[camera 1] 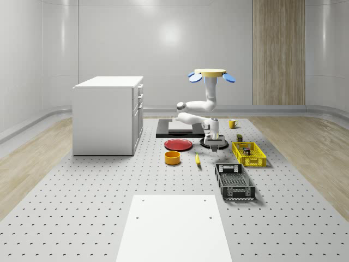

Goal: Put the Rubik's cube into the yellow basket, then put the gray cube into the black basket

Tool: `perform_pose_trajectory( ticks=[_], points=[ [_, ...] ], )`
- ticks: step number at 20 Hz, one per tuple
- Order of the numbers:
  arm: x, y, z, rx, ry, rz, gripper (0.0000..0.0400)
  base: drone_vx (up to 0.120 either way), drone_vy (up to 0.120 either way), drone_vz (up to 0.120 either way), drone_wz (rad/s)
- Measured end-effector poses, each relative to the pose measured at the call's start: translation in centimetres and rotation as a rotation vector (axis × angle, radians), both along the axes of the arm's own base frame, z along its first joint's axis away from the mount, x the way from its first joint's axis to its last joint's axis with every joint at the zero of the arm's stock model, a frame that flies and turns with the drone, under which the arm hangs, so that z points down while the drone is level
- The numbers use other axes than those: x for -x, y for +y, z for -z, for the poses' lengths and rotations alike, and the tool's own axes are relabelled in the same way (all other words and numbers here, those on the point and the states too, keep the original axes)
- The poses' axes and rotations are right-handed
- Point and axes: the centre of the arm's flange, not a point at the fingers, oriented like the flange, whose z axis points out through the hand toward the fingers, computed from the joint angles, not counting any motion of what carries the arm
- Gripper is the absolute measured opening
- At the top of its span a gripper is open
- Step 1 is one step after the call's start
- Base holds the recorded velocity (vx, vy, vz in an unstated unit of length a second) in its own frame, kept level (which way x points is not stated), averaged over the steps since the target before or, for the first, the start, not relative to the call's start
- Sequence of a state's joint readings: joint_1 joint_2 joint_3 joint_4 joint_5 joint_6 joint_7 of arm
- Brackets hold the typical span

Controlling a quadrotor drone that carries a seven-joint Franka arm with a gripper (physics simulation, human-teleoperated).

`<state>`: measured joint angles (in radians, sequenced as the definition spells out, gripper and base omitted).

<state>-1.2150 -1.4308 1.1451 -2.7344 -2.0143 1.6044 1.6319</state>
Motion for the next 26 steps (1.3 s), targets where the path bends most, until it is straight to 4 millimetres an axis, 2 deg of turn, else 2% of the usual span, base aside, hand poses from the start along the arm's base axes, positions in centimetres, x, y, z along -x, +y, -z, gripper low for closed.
perform_pose_trajectory(
  ticks=[5, 8, 13, 20, 26],
  points=[
    [0.0, 0.0, 0.76, 0.0, 0.0, 0.0, 0.0251, 0.016, 0.12, 0.0, 0.0],
    [0.0, -0.01, 0.96, 0.0, 0.0, 0.0, 0.0251, 0.12, 0.067, 0.0, 0.0],
    [0.0, -0.01, 1.1, 0.0, 0.0, 0.0, 0.0251, 0.12, 0.0, 0.088, 0.0],
    [-0.01, -0.01, 1.15, 0.0, 0.0, 0.0, 0.0251, 0.12, 0.12, 0.0, 0.0],
    [-0.01, -0.01, 1.16, 0.0, 0.0, 0.0, 0.0251, 0.12, 0.0, 0.0, 0.0]
  ],
)
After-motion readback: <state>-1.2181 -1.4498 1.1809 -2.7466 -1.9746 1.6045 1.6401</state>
